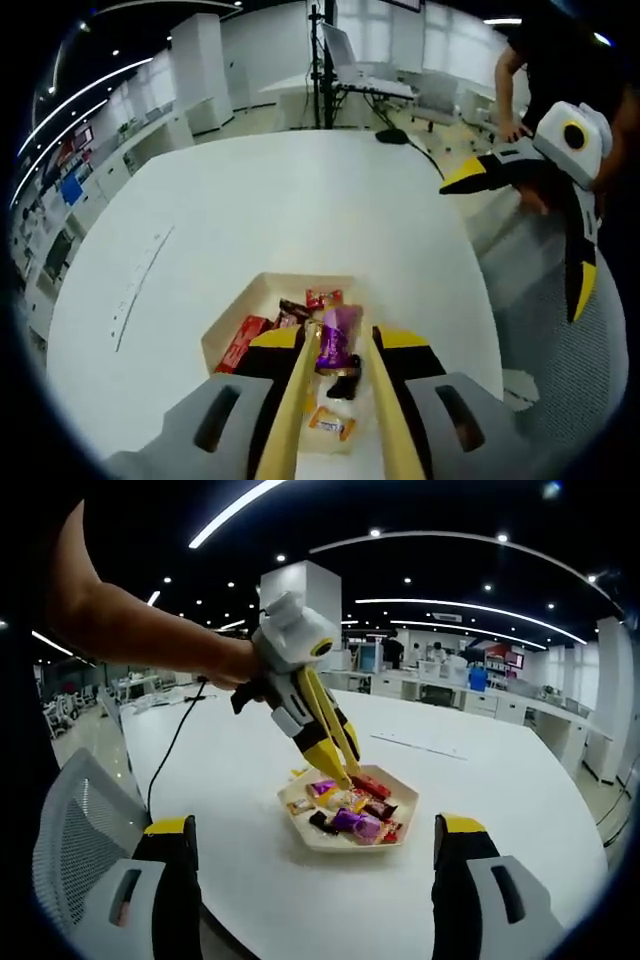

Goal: Place the target food into the container with the food tongs after gripping and lifting it, then release it inside without dropping or visibly crushing the food.

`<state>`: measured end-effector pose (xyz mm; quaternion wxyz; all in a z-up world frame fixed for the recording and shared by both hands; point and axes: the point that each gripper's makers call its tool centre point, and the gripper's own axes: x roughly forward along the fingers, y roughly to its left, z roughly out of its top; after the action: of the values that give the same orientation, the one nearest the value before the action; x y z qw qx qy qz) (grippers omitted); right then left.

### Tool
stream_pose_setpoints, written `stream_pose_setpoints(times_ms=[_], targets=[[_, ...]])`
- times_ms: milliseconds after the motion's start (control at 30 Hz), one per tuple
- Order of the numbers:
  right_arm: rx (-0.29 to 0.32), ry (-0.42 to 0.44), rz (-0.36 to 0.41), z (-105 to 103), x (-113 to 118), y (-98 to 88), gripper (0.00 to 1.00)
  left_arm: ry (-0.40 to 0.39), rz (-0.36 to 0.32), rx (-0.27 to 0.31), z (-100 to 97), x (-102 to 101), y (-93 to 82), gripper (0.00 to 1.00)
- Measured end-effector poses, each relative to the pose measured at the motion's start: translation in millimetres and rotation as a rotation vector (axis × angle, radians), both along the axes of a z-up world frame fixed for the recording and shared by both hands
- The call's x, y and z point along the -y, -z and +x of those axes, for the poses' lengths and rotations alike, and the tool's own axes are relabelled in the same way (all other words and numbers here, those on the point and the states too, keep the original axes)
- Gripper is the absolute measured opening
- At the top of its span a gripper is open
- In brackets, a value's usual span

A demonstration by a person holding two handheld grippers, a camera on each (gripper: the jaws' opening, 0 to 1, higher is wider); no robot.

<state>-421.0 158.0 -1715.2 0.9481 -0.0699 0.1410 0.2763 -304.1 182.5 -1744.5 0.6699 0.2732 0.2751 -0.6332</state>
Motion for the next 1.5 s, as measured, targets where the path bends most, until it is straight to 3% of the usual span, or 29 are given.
stream_pose_setpoints(times_ms=[300,400,667,967,1200,1500], targets=[[0.001,0.0,-0.002,0,0,0.2,0.97,-0.054,-0.071,0.029,12.9,-16,-20.9,0.25],[0.002,0.003,-0.001,1,1,0.0,0.97,-0.071,-0.089,0.058,19.9,-25,-24.1,0.25],[-0.004,0.0,-0.001,1,1,0.9,0.97,-0.139,-0.112,0.073,33.7,-57,-25.5,0.25],[-0.002,0.001,-0.003,0,0,0.6,0.97,-0.21,-0.109,0.081,45.6,-95,-16.7,0.25],[0.004,0.017,0.009,1,3,-0.9,0.98,-0.268,-0.07,0.129,62.1,-121,-4.1,0.25],[-0.006,0.01,0.019,0,1,-0.3,0.97,-0.35,-0.058,0.095,70.8,-140,21.0,0.26]])
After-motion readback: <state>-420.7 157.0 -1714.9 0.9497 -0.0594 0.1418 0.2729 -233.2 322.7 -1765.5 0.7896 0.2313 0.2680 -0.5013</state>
